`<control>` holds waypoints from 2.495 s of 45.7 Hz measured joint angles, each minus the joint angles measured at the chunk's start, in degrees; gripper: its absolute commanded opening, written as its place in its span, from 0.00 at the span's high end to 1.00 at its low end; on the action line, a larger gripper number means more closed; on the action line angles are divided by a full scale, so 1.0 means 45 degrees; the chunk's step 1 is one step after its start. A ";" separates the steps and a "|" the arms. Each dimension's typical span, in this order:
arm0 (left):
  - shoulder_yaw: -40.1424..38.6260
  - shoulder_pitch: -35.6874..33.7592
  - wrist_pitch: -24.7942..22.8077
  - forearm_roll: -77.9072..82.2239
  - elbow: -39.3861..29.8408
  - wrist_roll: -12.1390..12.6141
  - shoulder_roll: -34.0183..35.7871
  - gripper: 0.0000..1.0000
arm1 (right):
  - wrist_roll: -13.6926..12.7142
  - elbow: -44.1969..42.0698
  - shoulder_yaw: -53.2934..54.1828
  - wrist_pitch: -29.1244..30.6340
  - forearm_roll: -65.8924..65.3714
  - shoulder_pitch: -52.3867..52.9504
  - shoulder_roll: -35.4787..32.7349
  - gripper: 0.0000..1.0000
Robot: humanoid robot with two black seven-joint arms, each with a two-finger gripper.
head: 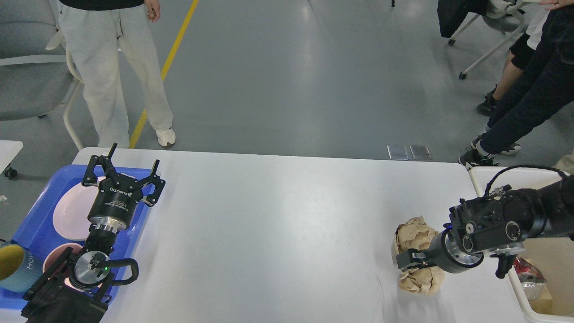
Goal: Tidy desktop
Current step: 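Reach the right gripper to the crumpled brown tissue, then grasp part of the crumpled tissue and pull it toward the bin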
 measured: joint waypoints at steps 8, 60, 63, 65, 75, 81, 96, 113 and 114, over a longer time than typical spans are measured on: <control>0.0001 0.0001 0.0000 0.0002 -0.0001 0.0000 -0.0014 0.03 | -0.0004 -0.1213 0.0171 -0.0683 0.0024 -0.1370 0.0570 0.00; 0.0009 0.0002 0.0000 0.0002 -0.0002 0.0000 -0.0015 0.03 | -0.0305 -0.2265 0.0134 -0.0547 0.0025 -0.2423 0.1115 1.00; 0.0009 0.0002 0.0000 0.0002 -0.0002 0.0000 -0.0015 0.03 | -0.0311 -0.2265 0.0142 -0.0546 0.0046 -0.2396 0.1115 1.00; 0.0009 0.0002 0.0000 0.0002 -0.0002 0.0000 -0.0015 0.03 | -0.0313 -0.2265 0.0144 -0.0518 0.0079 -0.2377 0.1116 1.00; 0.0009 0.0002 0.0000 0.0002 -0.0002 0.0000 -0.0015 0.03 | -0.0315 -0.2227 0.0145 0.0124 0.0195 -0.1983 0.0951 1.00; 0.0009 0.0002 0.0000 0.0001 -0.0002 0.0000 -0.0015 0.03 | -0.0326 -0.1711 0.0012 0.1613 0.0309 -0.0884 0.0239 1.00; 0.0009 0.0002 0.0000 0.0001 -0.0002 0.0000 -0.0015 0.03 | -0.0261 0.1451 -0.2979 0.5270 0.0621 0.6073 -0.1345 1.00; 0.0009 0.0002 0.0000 0.0002 -0.0003 0.0001 -0.0001 0.03 | -0.0143 0.3664 -0.5336 0.7292 0.1526 1.2204 -0.1689 1.00; 0.0009 0.0002 0.0000 0.0002 -0.0003 0.0001 -0.0001 0.03 | -0.0142 0.3667 -0.5352 0.7238 0.1545 1.2219 -0.1694 1.00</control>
